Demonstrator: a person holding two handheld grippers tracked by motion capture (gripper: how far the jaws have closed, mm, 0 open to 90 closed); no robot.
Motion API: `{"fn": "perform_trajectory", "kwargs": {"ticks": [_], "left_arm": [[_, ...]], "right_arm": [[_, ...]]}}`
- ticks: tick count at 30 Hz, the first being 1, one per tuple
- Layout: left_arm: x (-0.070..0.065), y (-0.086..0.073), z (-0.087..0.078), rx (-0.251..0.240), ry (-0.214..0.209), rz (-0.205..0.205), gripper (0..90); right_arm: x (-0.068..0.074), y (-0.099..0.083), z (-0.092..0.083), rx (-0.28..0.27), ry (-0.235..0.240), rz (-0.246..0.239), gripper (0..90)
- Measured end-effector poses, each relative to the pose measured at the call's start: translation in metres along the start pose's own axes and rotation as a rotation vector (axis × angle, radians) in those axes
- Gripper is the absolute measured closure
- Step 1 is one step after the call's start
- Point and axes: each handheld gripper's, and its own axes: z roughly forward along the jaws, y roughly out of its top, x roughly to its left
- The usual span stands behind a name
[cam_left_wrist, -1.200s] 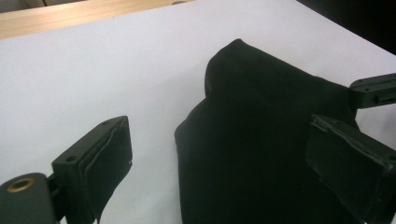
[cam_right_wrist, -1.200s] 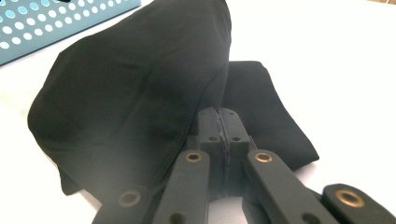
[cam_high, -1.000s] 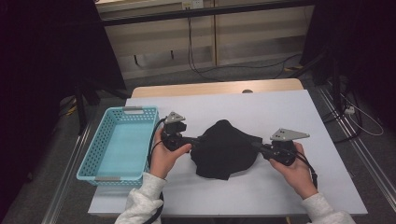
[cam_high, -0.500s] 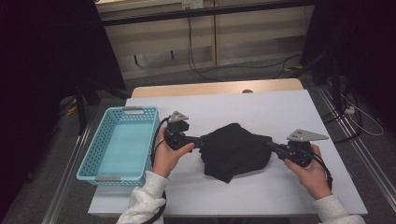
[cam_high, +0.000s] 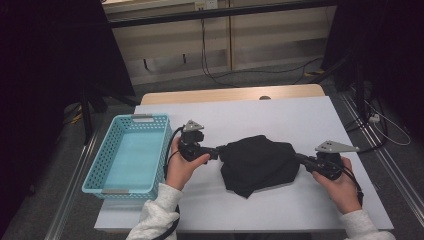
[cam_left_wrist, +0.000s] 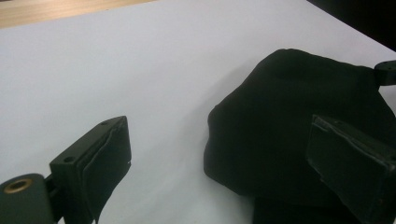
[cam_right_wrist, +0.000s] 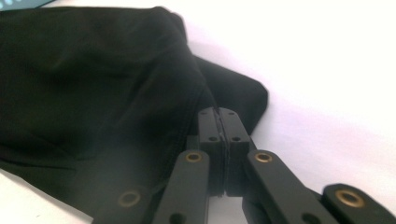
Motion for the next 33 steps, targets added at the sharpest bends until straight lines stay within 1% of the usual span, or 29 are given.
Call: {"fn": "perform_trajectory", "kwargs": {"ticks": [4, 7, 8, 10, 11, 12, 15, 17, 20, 21, 23, 24, 25, 26, 27, 28, 29, 30, 33], "left_arm": [[0.000, -0.001, 0.001, 0.006, 0.002, 0.004, 6.8], [-0.002, -0.002, 0.003, 0.015, -0.004, 0.014, 7.1], [-0.004, -0.002, 0.003, 0.012, -0.008, 0.011, 7.4], [-0.006, -0.002, 0.005, 0.015, -0.024, 0.018, 7.8], [-0.007, -0.003, 0.005, 0.022, -0.034, 0.030, 8.1], [-0.009, -0.003, 0.005, 0.026, -0.038, 0.030, 8.5], [-0.015, -0.002, 0.006, 0.023, -0.054, 0.044, 9.0], [-0.018, -0.002, 0.007, 0.029, -0.066, 0.061, 10.4], [-0.022, -0.004, 0.010, 0.046, -0.084, 0.070, 11.0], [-0.024, -0.005, 0.011, 0.052, -0.090, 0.081, 12.2], [-0.027, -0.008, 0.013, 0.062, -0.102, 0.105, 15.1], [-0.028, -0.008, 0.014, 0.064, -0.104, 0.109, 16.4], [-0.029, -0.009, 0.015, 0.075, -0.105, 0.121, 17.3], [-0.031, -0.011, 0.016, 0.075, -0.113, 0.129, 20.1], [-0.032, -0.011, 0.017, 0.084, -0.122, 0.138, 25.2], [-0.034, -0.012, 0.018, 0.089, -0.130, 0.140, 28.2], [-0.036, -0.013, 0.019, 0.093, -0.138, 0.141, 28.4], [-0.037, -0.013, 0.020, 0.102, -0.145, 0.148, 31.6], [-0.041, -0.016, 0.024, 0.114, -0.157, 0.151, 38.5]], "right_arm": [[0.008, 0.000, 0.006, 0.023, 0.021, -0.036, 89.4], [0.012, 0.000, 0.008, 0.025, 0.037, -0.035, 89.5], [0.013, 0.000, 0.008, 0.027, 0.042, -0.039, 89.4], [0.015, 0.001, 0.010, 0.027, 0.049, -0.048, 89.4], [0.017, 0.001, 0.011, 0.031, 0.055, -0.054, 89.4], [0.019, 0.001, 0.012, 0.037, 0.059, -0.061, 89.4], [0.025, 0.001, 0.015, 0.050, 0.079, -0.075, 89.4], [0.028, 0.001, 0.017, 0.053, 0.095, -0.082, 89.4], [0.035, 0.001, 0.021, 0.062, 0.113, -0.099, 89.3], [0.038, 0.001, 0.022, 0.067, 0.117, -0.105, 89.2], [0.040, 0.002, 0.023, 0.064, 0.108, -0.112, 88.9], [0.039, 0.002, 0.023, 0.062, 0.098, -0.118, 88.9], [0.038, 0.002, 0.023, 0.059, 0.094, -0.116, 89.0], [0.037, 0.003, 0.023, 0.054, 0.093, -0.107, 89.0], [0.036, 0.003, 0.022, 0.052, 0.088, -0.100, 89.0], [0.034, 0.003, 0.021, 0.049, 0.083, -0.096, 89.1], [0.033, 0.003, 0.020, 0.046, 0.085, -0.091, 89.0], [0.032, 0.003, 0.020, 0.044, 0.087, -0.086, 89.0], [0.034, 0.003, 0.021, 0.045, 0.086, -0.092, 89.0]]}}
